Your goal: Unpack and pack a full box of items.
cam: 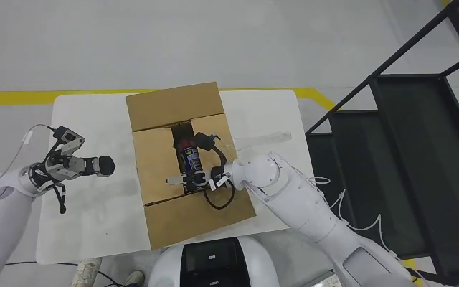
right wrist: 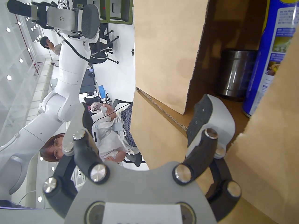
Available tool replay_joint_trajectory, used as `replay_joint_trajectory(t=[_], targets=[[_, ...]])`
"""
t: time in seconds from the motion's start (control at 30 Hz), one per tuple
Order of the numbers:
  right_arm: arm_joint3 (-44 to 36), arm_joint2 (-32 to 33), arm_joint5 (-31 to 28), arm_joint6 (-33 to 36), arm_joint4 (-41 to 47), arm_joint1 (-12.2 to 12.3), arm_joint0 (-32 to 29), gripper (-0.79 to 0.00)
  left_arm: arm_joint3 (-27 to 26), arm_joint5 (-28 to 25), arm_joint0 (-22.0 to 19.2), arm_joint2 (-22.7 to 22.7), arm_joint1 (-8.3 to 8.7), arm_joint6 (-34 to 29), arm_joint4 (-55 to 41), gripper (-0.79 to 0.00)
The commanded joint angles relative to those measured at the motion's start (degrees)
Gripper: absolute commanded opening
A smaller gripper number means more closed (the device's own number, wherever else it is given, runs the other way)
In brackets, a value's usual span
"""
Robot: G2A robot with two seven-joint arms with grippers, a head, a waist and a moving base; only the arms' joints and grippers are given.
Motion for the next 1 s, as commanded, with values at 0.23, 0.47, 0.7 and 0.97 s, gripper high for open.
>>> replay_joint_trajectory(t=[0.23, 0.47, 0.7, 0.97], targets=[[0.00, 0.00, 0.00, 0.00, 0.00, 0.00, 0.00, 0.000, -0.01, 0.00, 0.01, 0.00, 0.00, 0.00, 0.00, 0.000], [0.85, -0.59, 0.30, -1.25, -0.46, -0.11, -0.43, 0.000, -0.01, 0.00, 0.01, 0.00, 0.00, 0.00, 0.00, 0.000], [2.56, -2.75, 1.53, -2.43, -1.61, -0.80, 1.15, 0.000, -1.05, 0.39, 0.57, -0.12, -0.07, 2.01, 0.53, 0.000], [7.13, -5.70, -2.28, -3.13, 3.20, -2.48, 3.47, 0.000, -3.18, 1.35, 2.13, -2.51, -0.09, 3.47, 1.37, 0.000]])
